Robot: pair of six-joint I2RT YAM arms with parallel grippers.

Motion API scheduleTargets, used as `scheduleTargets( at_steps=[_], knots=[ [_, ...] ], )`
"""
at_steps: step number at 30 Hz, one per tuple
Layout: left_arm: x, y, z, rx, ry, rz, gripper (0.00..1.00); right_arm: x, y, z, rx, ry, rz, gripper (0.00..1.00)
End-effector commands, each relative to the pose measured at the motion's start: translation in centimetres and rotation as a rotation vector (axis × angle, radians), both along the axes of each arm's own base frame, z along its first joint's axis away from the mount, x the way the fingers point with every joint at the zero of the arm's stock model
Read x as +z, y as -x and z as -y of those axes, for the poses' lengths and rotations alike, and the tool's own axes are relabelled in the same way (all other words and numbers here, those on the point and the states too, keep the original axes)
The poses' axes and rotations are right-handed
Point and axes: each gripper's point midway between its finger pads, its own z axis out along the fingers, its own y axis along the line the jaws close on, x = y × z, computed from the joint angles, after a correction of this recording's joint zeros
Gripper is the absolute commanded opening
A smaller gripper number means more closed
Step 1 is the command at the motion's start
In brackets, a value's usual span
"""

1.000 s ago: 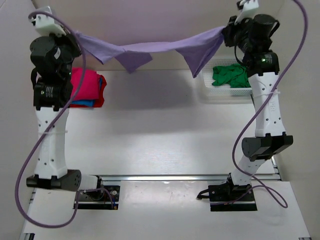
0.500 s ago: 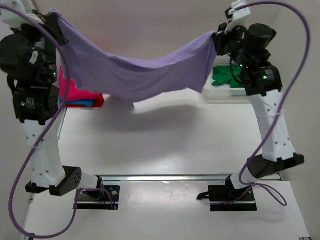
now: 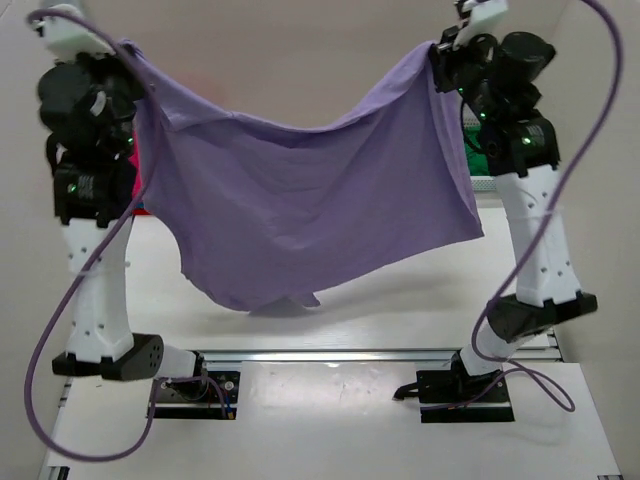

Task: Fold and stack the t-shirts
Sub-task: Flatten out the tshirt

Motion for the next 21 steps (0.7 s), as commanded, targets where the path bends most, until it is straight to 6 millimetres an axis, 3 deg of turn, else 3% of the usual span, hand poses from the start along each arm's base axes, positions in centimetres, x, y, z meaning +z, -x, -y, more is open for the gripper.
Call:
scheduleTargets(
  at_steps=[1,3,6,7,8,11,14,16,18,21],
  knots=[
    [-3.0,-4.1,0.2,0.0,-0.005,-0.062,0.0,-1.3,-3.0,-0.6,0.012,0.003,-0.01,0.0],
    [-4.7,-6.7,-0.1,0.009,-0.012,-0.101,0.0,-1.9,-4.8,-0.7,0.012,0.008,-0.015,0.0],
    [-5.3,-9.6,0.2,-0.002,-0.03,-0.115,0.0,-2.8,-7.2,-1.1,0.021,0.002,-0.026,0.0],
    [-4.4,-9.6,-0.2,0.004,-0.032,-0.093,0.0,-2.1,-7.3,-1.2,0.027,0.005,-0.001,0.0],
    [-5.4,-11.1,-0.6,0.005,-0.036,-0.119,0.0,-2.9,-8.4,-1.2,0.027,0.003,-0.012,0.0],
    [-3.6,-12.3,-1.2,-0.019,-0.026,-0.062,0.0,-2.2,-9.6,-1.6,0.043,-0.001,0.024,0.0],
    [0.3,-10.5,-2.4,-0.032,-0.014,0.042,0.0,0.5,-8.9,-0.8,0.031,-0.01,0.101,0.0],
    [3.6,-8.0,-2.7,-0.02,-0.011,0.124,0.0,3.7,-6.9,0.9,0.017,-0.036,0.169,0.0],
    [5.4,-6.0,-2.1,-0.032,-0.01,0.166,0.0,5.6,-5.3,2.2,0.018,-0.051,0.208,0.0],
    [7.1,-3.8,-1.9,-0.03,-0.01,0.21,0.0,6.6,-3.6,3.8,0.024,-0.069,0.22,0.0]
  ],
)
